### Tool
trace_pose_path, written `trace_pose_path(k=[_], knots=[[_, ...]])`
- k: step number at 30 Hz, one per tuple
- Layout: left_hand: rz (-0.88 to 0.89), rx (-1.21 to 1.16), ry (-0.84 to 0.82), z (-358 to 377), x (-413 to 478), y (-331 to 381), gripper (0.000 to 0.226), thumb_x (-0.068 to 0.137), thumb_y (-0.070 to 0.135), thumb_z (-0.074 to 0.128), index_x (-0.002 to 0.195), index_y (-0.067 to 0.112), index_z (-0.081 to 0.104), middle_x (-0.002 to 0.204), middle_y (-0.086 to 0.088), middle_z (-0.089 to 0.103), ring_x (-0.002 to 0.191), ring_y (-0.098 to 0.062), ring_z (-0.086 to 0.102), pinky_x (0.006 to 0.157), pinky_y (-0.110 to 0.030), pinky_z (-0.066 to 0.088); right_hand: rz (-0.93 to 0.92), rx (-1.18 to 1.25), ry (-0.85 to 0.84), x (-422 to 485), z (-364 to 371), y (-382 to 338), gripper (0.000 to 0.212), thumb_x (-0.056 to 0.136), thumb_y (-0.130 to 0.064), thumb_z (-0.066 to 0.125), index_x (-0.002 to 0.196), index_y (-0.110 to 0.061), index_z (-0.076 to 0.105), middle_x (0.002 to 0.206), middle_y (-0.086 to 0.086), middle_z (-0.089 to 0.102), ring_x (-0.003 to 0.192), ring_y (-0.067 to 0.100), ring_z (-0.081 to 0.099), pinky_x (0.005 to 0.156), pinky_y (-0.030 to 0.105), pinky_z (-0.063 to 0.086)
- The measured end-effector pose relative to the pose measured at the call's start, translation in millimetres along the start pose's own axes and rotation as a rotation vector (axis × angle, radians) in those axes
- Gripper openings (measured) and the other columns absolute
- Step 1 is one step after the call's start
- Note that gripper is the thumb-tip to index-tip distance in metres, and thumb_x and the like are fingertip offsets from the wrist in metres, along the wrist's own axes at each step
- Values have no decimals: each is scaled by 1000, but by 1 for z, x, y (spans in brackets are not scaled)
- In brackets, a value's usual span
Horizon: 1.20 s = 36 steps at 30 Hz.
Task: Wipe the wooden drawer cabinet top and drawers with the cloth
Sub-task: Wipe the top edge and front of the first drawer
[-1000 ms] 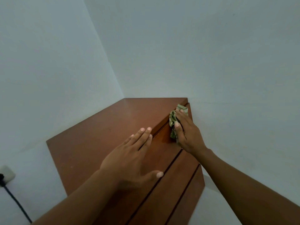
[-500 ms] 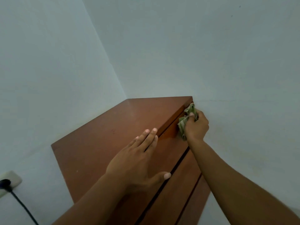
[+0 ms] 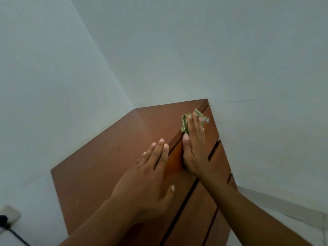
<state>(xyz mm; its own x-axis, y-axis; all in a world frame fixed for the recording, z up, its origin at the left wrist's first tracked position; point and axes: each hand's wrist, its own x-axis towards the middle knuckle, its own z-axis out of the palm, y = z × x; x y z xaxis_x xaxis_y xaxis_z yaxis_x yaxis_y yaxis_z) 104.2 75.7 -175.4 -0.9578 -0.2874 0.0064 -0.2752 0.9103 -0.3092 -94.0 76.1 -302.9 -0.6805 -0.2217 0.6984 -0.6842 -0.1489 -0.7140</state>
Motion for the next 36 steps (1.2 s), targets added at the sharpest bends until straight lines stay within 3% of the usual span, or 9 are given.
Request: trace_pose_path(k=[8, 11, 14, 17, 20, 22, 30, 33, 36], knots=[[-1, 23, 0, 1, 14, 1, 97, 94, 72, 29, 147, 29, -39, 155, 12, -45, 143, -8, -40, 113, -25, -17, 310, 20, 271, 53, -11, 41, 46, 108, -22, 36, 153, -16, 39, 159, 2, 39, 148, 13, 29, 120, 22, 19], [-4, 15, 1, 0, 13, 3, 95, 95, 68, 30, 148, 28, -38, 157, 10, -42, 144, -8, -38, 119, -27, -13, 696, 126, 434, 48, -15, 45, 35, 104, -18, 43, 133, -19, 63, 127, 7, 66, 116, 27, 60, 107, 41, 48], [-15, -5, 1, -1, 12, 3, 92, 97, 61, 33, 150, 28, -35, 160, 10, -37, 147, -8, -33, 124, -31, -7, 945, 316, 525, 28, -37, 26, 29, 104, -22, 45, 123, -22, 68, 114, 3, 70, 95, 17, 67, 85, 29, 58], [-5, -48, -10, -1, 14, 1, 86, 99, 54, 31, 151, 27, -32, 160, 10, -34, 147, -6, -29, 122, -28, -9, 664, 310, 335, -37, -43, -44, 31, 108, -29, 42, 133, -28, 60, 112, -5, 69, 91, 1, 66, 70, 6, 51], [10, -75, 7, 1, 13, 0, 78, 94, 52, 20, 150, 27, -29, 162, 9, -29, 148, -4, -28, 122, -26, -9, 141, 240, -23, -114, -13, -84, 49, 109, -34, 32, 157, -24, 31, 164, -4, 30, 152, 14, 28, 121, 38, 28], [12, -52, 14, 5, 13, 0, 73, 94, 51, 14, 149, 27, -29, 163, 8, -29, 148, -5, -28, 121, -25, -11, 10, 127, -121, -131, 7, -67, 57, 108, -39, 26, 161, -21, 13, 170, -3, 4, 158, 23, 0, 125, 53, 6], [-17, 189, 67, 16, 12, 1, 72, 102, 51, 11, 152, 22, -32, 161, -2, -35, 151, -18, -28, 127, -39, -2, 291, 43, 109, -41, 5, 35, 56, 108, -36, 21, 161, -22, 9, 169, -7, 4, 157, 11, -2, 128, 45, 7], [-27, 222, 73, 17, 13, 2, 73, 101, 54, 11, 152, 23, -32, 162, -3, -35, 151, -21, -27, 127, -41, -1, 429, 37, 216, -20, -4, 57, 48, 108, -30, 32, 154, -17, 36, 159, 4, 39, 148, 22, 31, 119, 38, 28], [-39, 281, 84, 19, 15, 1, 73, 101, 53, 10, 152, 24, -33, 162, -4, -35, 151, -22, -26, 127, -42, -1, 740, 177, 470, -1, -19, 74, 30, 105, -22, 44, 126, -12, 63, 118, 8, 67, 108, 27, 62, 86, 29, 47]])
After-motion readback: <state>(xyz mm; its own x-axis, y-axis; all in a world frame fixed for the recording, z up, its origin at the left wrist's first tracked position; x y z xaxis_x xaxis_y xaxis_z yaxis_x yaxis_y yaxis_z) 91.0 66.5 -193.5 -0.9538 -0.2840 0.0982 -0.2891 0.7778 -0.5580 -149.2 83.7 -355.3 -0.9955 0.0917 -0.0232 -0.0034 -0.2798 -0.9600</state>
